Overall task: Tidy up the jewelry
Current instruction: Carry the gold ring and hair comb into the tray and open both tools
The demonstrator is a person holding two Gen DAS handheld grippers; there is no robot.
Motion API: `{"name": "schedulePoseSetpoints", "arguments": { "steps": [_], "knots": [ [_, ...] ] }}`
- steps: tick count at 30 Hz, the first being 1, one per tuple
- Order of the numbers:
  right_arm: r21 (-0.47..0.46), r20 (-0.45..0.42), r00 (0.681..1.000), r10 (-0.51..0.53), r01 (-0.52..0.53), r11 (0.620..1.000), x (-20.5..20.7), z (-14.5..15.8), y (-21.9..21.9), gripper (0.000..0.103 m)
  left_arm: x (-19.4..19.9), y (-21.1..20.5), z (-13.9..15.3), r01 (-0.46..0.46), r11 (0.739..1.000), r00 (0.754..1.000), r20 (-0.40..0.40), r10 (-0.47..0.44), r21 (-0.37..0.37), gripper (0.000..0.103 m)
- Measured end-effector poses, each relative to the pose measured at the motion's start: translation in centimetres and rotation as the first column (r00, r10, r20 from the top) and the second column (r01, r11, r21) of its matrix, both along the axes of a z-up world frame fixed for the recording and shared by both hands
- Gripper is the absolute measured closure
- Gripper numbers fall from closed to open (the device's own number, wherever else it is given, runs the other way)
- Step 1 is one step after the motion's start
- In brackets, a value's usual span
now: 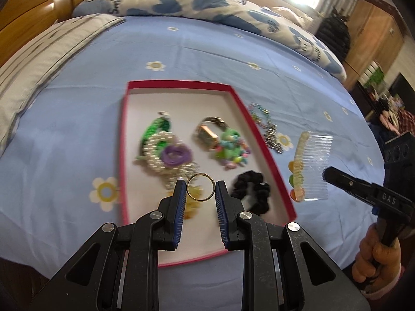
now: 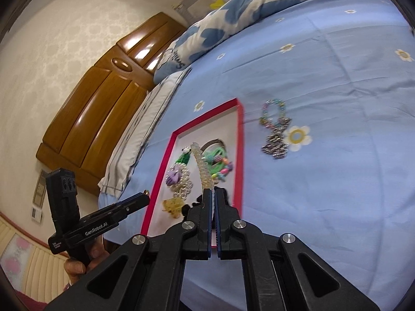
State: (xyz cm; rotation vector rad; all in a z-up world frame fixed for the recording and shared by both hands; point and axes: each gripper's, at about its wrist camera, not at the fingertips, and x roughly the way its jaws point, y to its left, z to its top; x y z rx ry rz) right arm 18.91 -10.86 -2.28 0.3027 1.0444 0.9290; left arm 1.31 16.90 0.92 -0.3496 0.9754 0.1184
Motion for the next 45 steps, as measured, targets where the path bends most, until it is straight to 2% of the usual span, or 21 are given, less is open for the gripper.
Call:
{"name": "schedulePoseSetpoints", "arguments": {
  "steps": [5,13,25,33,40,45],
  "knots": [
    [-0.001,-0.029,0.999,0.039,-0.039,0.999,-0.3,-0.8,2.0,0.102,-0.3,1.0,-0.7,-0.026,0.999,1.0,-0.016,0.026,0.02,0.082],
    [-0.023,-0.06,0.995,0.077,-0.079,0.997,-0.3,-2.3,4.2,0.102,-0.5,1.5,-2.7,-0.036,0.999,0.997,-0.062,0.037,0.011,0.082],
    [-0.046,-0.091,0.993,0.079,-0.083,0.995,0.4,-3.7,5.2,0.102,-1.0,1.9,-3.6,-0.035,0.999,0.995,-0.091,0.035,-0.002,0.082],
    [-0.067,-0.102,0.992,0.072,-0.079,0.995,1.0,-4.6,6.1,0.102,-0.5,1.1,-5.8,-0.018,1.0,0.988,-0.154,0.018,0.004,0.082],
    [-0.097,-0.088,0.994,0.066,-0.074,0.993,1.3,-4.9,6.5,0.101,-0.3,0.8,-6.0,-0.01,1.0,0.988,-0.154,0.015,0.029,0.082],
    [-0.117,-0.084,0.994,0.076,-0.086,0.989,1.2,-5.0,7.0,0.096,-0.2,0.6,-5.9,-0.009,0.999,0.987,-0.157,0.015,0.039,0.082]
  ]
}}
